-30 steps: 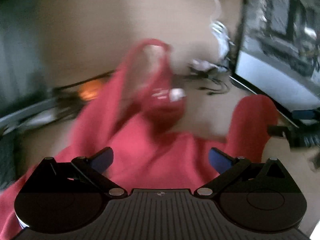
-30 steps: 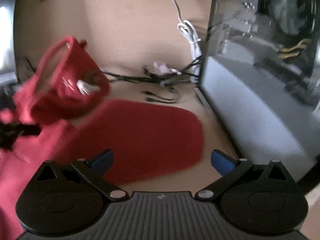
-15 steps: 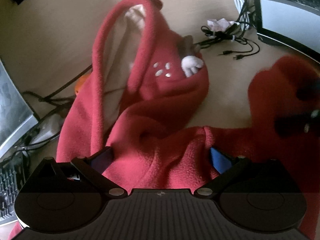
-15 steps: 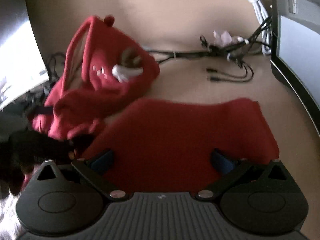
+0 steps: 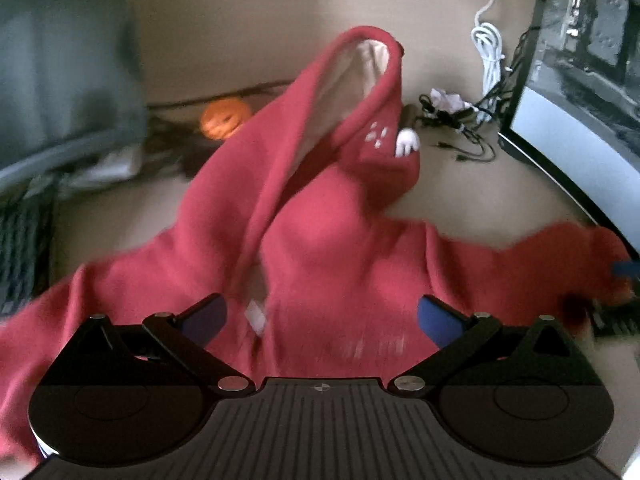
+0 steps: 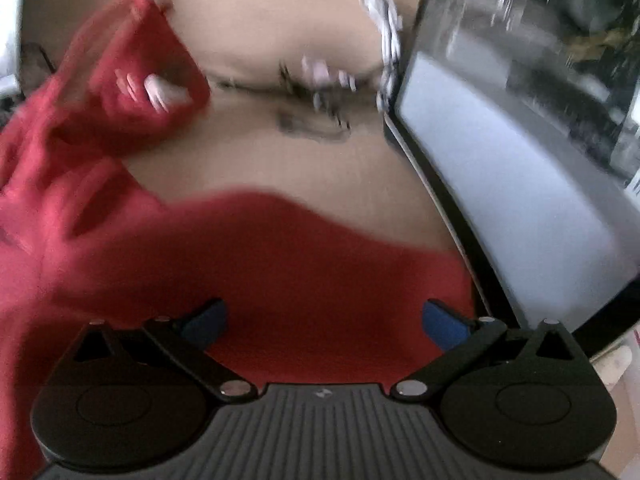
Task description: Fold clothes
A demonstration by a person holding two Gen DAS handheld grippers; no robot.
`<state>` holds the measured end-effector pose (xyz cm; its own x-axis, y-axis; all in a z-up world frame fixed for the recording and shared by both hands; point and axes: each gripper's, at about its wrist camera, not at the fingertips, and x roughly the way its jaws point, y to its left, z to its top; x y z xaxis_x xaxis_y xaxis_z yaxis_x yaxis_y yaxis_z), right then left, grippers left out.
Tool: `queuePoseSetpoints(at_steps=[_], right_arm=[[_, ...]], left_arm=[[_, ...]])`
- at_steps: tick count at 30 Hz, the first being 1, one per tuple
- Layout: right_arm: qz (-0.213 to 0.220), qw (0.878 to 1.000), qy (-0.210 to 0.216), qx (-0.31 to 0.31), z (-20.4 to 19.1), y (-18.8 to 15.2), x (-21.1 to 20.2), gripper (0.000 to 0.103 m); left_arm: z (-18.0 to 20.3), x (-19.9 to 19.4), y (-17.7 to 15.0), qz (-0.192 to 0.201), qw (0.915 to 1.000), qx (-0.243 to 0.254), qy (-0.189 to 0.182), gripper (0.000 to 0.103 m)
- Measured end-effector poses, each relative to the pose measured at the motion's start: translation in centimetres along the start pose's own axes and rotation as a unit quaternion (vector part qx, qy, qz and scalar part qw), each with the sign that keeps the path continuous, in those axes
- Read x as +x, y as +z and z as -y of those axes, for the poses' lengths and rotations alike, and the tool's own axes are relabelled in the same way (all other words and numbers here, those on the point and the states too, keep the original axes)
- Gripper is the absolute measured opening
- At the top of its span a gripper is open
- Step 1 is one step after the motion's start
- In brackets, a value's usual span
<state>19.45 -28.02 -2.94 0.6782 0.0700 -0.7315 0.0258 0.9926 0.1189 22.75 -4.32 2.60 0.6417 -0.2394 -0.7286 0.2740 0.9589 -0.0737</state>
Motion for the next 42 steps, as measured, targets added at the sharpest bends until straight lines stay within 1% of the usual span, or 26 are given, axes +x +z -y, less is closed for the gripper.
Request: queuePoseSetpoints(at_steps=[3, 5, 6, 8, 10, 11, 13, 14, 16, 20, 22, 25, 26, 27, 28, 29, 30, 31, 32, 33, 35, 36, 37, 42], right_arm=[[0.015, 1.000, 0.015, 0.014, -1.7, -0.1, -1.8, 0.103], [0.026, 0.999, 0.025, 0.024, -2.8, -0.2, -3.0, 0.103], [0.018, 0.998, 0.048, 0.027, -4.2, -0.5, -2.7, 0.103], [-0.005, 0.995, 0.095, 0.007, -8.2, -1.7, -2.0, 0.103], [-0.026, 0.994, 0.100, -0.046, -11.9, -3.2, -1.0, 0.103], [-0.034, 0.993, 0.088, -0.076, -13.2, -3.7, -0.5, 0.103], [-0.045, 0.988, 0.045, -0.142, -14.6, -5.1, 0.5, 0.103], [-0.041, 0.985, 0.039, -0.162, -14.5, -5.5, 0.5, 0.103], [-0.042, 0.984, 0.032, -0.169, -13.6, -5.4, 0.2, 0.103], [-0.040, 0.983, 0.010, -0.177, -11.8, -4.9, -0.2, 0.103], [-0.046, 0.984, 0.016, -0.169, -11.6, -4.7, -0.1, 0.103], [-0.047, 0.982, 0.013, -0.180, -12.5, -4.6, -0.1, 0.103], [-0.047, 0.981, 0.012, -0.186, -12.7, -4.5, -0.1, 0.103], [-0.049, 0.981, 0.011, -0.188, -12.9, -4.4, -0.1, 0.103], [-0.050, 0.981, 0.013, -0.185, -12.9, -4.5, 0.0, 0.103], [-0.052, 0.982, 0.016, -0.178, -12.9, -4.5, 0.2, 0.103], [-0.053, 0.984, 0.019, -0.171, -12.9, -4.5, 0.4, 0.103], [-0.055, 0.985, 0.021, -0.164, -13.0, -4.5, 0.7, 0.103], [-0.055, 0.985, 0.022, -0.161, -12.9, -4.5, 0.7, 0.103], [-0.056, 0.985, 0.023, -0.160, -12.9, -4.5, 0.6, 0.103], [-0.056, 0.985, 0.021, -0.163, -12.9, -4.4, 0.6, 0.103], [-0.057, 0.985, 0.021, -0.164, -12.8, -4.3, 0.6, 0.103], [-0.058, 0.985, 0.021, -0.163, -12.7, -4.2, 0.6, 0.103], [-0.060, 0.985, 0.019, -0.161, -12.7, -4.2, 0.6, 0.103]], left_arm=[[-2.0, -3.2, -2.8, -0.012, 0.9997, -0.007, -0.023, 0.103], [-3.4, -4.7, -4.8, -0.021, 0.9993, -0.018, -0.027, 0.103], [-4.1, -5.1, -5.8, -0.029, 0.9989, -0.027, -0.026, 0.103], [-5.3, -5.4, -7.5, -0.045, 0.9975, -0.049, -0.024, 0.103], [-6.0, -4.9, -8.4, -0.061, 0.9949, -0.075, -0.028, 0.103], [-6.1, -4.9, -8.7, -0.062, 0.9940, -0.084, -0.030, 0.103], [-6.1, -4.9, -9.1, -0.059, 0.9931, -0.097, -0.029, 0.103], [-5.9, -4.8, -9.2, -0.057, 0.9928, -0.102, -0.027, 0.103], [-5.3, -4.6, -9.3, -0.053, 0.9920, -0.112, -0.024, 0.103], [-3.7, -4.4, -9.5, -0.044, 0.9878, -0.137, -0.060, 0.103], [-3.3, -4.4, -9.8, -0.045, 0.9880, -0.132, -0.067, 0.103], [-4.0, -4.9, -10.0, -0.051, 0.9855, -0.138, -0.084, 0.103], [-5.0, -5.5, -10.3, -0.043, 0.9815, -0.167, -0.083, 0.103], [-6.3, -6.5, -10.7, -0.028, 0.9739, -0.212, -0.078, 0.103], [-7.7, -7.5, -11.1, -0.014, 0.9640, -0.255, -0.072, 0.103], [-9.1, -8.4, -11.5, 0.001, 0.9520, -0.299, -0.066, 0.103], [-10.5, -9.4, -11.9, 0.016, 0.9378, -0.341, -0.061, 0.103], [-12.0, -10.6, -12.7, 0.036, 0.9229, -0.381, -0.042, 0.103], [-13.2, -11.4, -13.6, 0.052, 0.9107, -0.409, -0.020, 0.103], [-14.3, -11.6, -14.2, 0.055, 0.9031, -0.426, -0.006, 0.103], [-16.3, -11.8, -15.2, 0.053, 0.8908, -0.451, 0.018, 0.103], [-17.1, -11.8, -15.7, 0.052, 0.8834, -0.465, 0.027, 0.103], [-17.5, -11.7, -15.8, 0.054, 0.8786, -0.473, 0.032, 0.103], [-19.0, -11.3, -15.8, 0.065, 0.8662, -0.493, 0.053, 0.103]])
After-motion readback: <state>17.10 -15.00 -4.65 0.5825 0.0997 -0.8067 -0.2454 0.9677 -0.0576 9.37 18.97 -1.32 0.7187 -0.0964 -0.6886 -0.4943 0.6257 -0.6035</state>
